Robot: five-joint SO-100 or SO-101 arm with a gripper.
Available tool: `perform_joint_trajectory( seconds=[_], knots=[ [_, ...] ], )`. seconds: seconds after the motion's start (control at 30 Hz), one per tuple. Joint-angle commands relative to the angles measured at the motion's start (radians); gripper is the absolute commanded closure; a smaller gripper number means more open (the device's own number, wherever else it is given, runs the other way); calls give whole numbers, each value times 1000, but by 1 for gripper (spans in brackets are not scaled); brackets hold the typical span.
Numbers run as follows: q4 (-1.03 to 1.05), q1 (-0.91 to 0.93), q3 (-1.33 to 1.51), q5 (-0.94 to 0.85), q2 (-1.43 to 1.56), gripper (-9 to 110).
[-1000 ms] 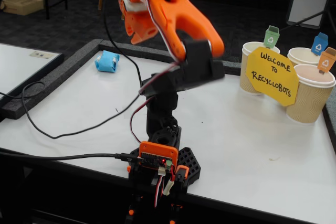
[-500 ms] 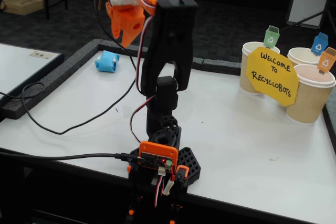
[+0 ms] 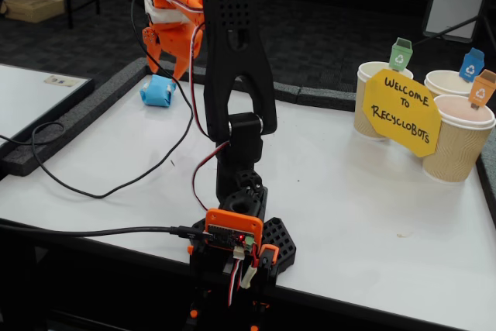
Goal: Sort rubbish by color.
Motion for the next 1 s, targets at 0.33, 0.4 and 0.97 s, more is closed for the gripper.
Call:
perform_joint_trajectory(
  seconds=[0.33, 0.4, 0.97],
  knots=[
    [-138, -14, -281, -359, -127, 89],
    [-163, -12, -333, -376, -160, 90],
    [-209, -8, -402, -382, -250, 93]
  ],
)
